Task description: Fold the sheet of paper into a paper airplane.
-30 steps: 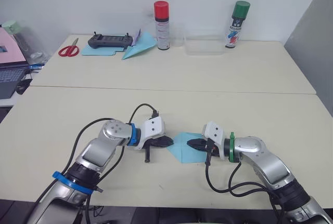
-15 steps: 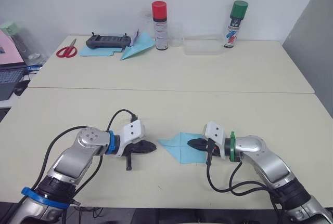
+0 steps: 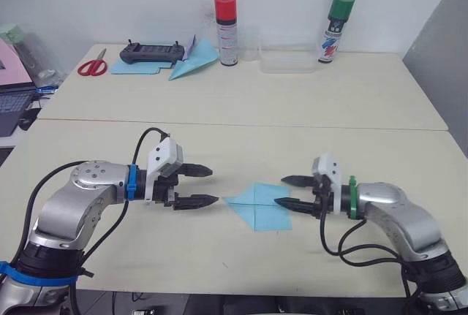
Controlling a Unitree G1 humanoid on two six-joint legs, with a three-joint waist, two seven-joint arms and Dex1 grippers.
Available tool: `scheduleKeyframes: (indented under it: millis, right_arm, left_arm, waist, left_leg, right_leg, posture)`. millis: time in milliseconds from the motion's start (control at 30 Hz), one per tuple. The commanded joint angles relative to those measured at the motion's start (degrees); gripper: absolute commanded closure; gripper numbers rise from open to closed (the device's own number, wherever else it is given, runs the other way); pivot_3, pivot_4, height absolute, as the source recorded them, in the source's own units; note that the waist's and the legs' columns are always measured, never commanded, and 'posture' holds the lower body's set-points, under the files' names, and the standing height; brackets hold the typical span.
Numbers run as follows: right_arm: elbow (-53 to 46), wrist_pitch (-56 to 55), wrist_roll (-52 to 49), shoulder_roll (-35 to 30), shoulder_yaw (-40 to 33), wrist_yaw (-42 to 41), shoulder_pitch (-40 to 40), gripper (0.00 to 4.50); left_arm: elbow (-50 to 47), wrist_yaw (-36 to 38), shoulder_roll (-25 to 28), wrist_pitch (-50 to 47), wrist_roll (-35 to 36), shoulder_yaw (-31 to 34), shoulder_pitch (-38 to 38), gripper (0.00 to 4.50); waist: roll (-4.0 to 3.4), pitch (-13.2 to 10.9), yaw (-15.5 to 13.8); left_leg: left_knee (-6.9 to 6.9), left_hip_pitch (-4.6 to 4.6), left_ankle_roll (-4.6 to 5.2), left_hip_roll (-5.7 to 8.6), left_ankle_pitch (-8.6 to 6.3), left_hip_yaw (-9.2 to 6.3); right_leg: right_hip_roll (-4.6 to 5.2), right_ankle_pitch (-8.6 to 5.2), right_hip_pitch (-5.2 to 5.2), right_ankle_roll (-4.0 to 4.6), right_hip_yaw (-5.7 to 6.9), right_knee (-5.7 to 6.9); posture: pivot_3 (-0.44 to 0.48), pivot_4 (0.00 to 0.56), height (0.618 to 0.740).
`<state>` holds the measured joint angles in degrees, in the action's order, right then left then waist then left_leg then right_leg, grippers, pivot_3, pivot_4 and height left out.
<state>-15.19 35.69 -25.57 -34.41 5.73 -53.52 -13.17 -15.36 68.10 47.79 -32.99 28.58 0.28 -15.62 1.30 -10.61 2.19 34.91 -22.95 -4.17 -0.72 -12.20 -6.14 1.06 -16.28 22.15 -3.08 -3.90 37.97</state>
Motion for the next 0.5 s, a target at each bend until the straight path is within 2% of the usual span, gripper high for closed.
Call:
scheduleKeyframes:
  millis: [33, 300, 400, 500]
  right_arm:
    - [2.08, 2.44, -2.08, 0.90, -1.75, 1.00, -1.35, 0.99]
    - [7.11, 2.08, 0.26, 5.04, 3.38, 1.23, -3.82, 0.99]
    - [8.69, 1.67, 0.39, 5.29, 4.27, 0.22, -4.26, 1.59]
    - [9.08, 1.61, 0.18, 5.27, 4.49, -0.25, -4.51, 2.62]
  left_arm:
    - [-2.91, -0.48, -0.39, 1.15, -0.11, -1.00, -0.18, 0.32]
    - [-3.11, -0.60, -0.26, 1.25, -0.22, -2.12, -1.10, 0.32]
    - [-3.66, -0.93, -0.21, 1.08, -0.26, -2.08, -0.84, 0.28]
    - [-3.99, -1.20, -0.12, 0.98, -0.15, -2.07, -0.59, 0.28]
  waist:
    - [0.00, 0.00, 0.01]
    - [-0.03, -0.02, 0.20]
    - [-0.03, -0.02, 0.20]
    - [-0.03, -0.02, 0.19]
  left_leg:
    - [0.00, 0.00, 0.00, 0.00, 0.00, 0.02]
    - [-0.01, 0.00, 0.00, -0.03, 0.00, 0.04]
    - [0.00, -0.01, 0.00, -0.02, 0.00, 0.05]
    - [0.00, -0.01, 0.00, -0.02, 0.00, 0.03]
  right_leg:
    - [0.00, 0.00, 0.01, 0.00, -0.01, 0.00]
    - [-0.03, 0.00, 0.05, 0.01, -0.02, 0.04]
    - [-0.02, 0.00, 0.04, 0.01, -0.04, 0.04]
    - [-0.03, 0.00, 0.04, 0.01, -0.02, 0.04]
  posture:
    - [0.000, 0.150, 0.740]
    - [0.000, 0.150, 0.740]
    - [0.000, 0.150, 0.740]
    - [0.000, 0.150, 0.740]
